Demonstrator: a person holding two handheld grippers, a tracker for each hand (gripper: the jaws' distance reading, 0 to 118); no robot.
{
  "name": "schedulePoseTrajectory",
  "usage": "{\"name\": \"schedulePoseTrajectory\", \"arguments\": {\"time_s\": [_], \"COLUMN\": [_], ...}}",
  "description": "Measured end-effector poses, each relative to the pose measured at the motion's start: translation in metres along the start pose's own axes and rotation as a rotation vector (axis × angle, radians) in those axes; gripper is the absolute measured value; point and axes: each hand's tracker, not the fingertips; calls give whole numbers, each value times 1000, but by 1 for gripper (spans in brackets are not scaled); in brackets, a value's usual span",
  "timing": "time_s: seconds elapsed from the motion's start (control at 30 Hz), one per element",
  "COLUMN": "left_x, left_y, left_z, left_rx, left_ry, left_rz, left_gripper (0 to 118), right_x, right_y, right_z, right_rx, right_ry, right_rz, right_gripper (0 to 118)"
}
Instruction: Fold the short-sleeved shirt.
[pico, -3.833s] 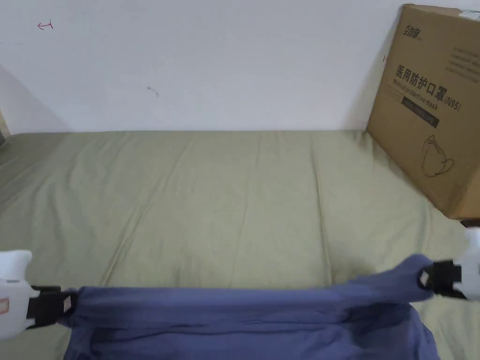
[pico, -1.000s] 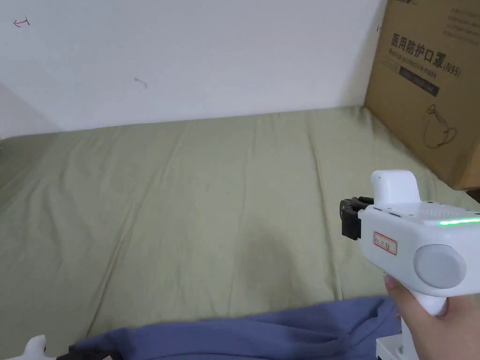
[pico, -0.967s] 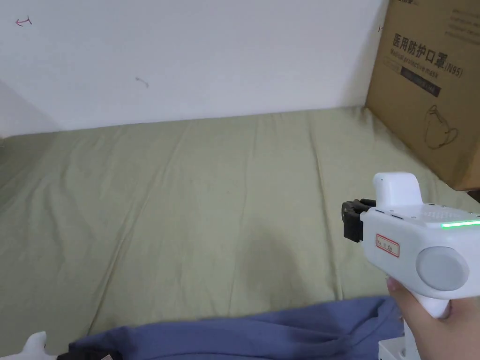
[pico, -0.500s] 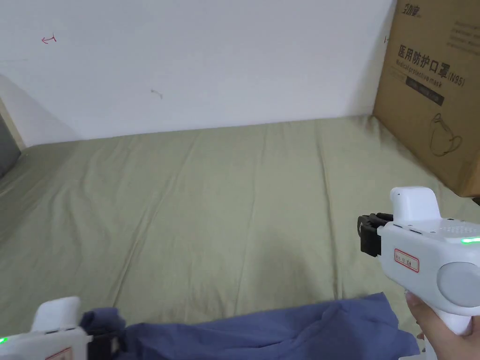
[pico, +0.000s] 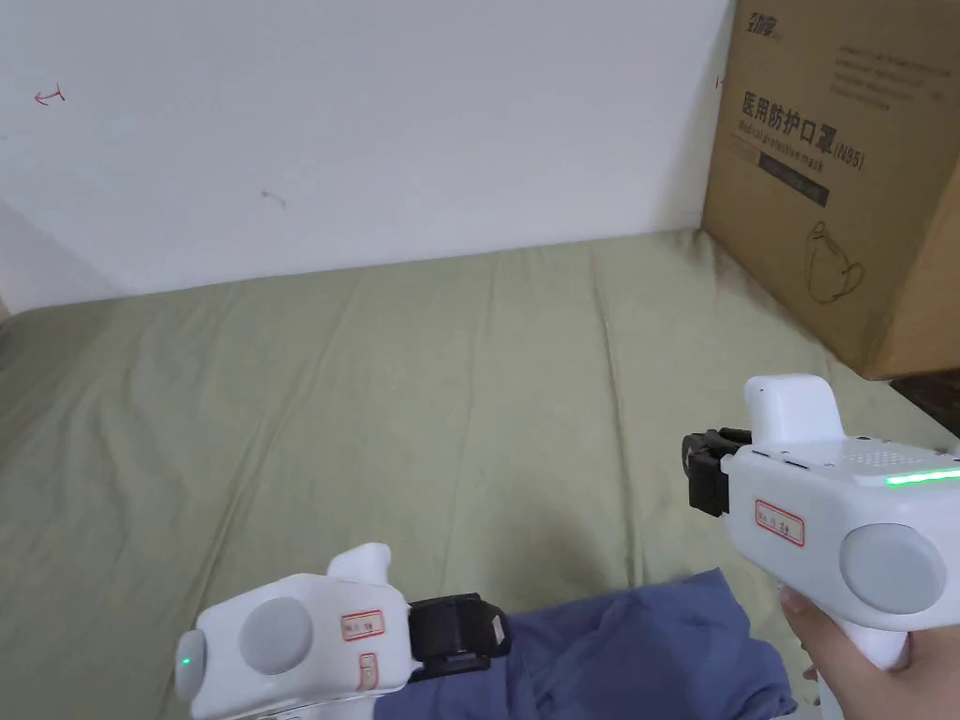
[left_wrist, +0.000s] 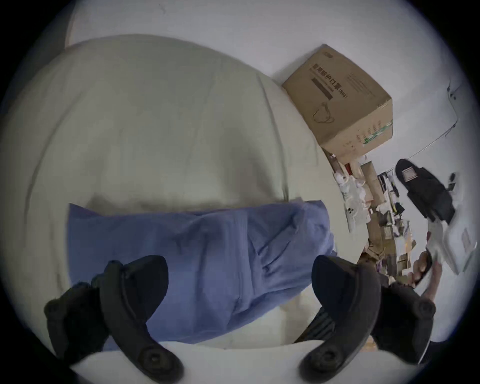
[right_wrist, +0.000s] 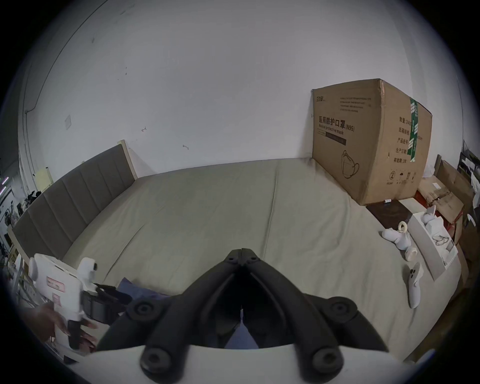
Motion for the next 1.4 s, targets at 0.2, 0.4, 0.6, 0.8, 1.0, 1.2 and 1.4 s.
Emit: {"name": "schedulePoseTrajectory", "arguments": {"time_s": [0.2, 0.4, 0.6, 0.8, 1.0, 1.2, 1.4], "left_x": [-14, 7, 14, -8, -72, -170, -203], "left_y": [4, -7, -22, -16, -12, -12, -21], "left_z": [43, -2, -88, -65, 29, 79, 48], "left_rx": [79, -57, -224, -187, 0, 108, 7], "left_ry": [202, 64, 73, -265, -333, -291, -401], "left_rz": [-144, -148, -86, 150, 181, 346, 418], "left_gripper": [0, 0, 0, 0, 0, 53, 118], "right_x": [3, 5, 10, 8, 5, 1, -4], "right_y": [-2, -7, -10, -8, -2, -3, -6], "right_z": [-3, -9, -11, -5, 0, -5, -15], "right_rx": [-2, -18, -40, -36, -17, -28, -61], "right_ry": [4, 8, -5, -1, 8, 3, -13], "right_rz": [-14, -17, -17, -26, -19, -12, 10], "right_gripper": [0, 0, 0, 0, 0, 0, 0]}}
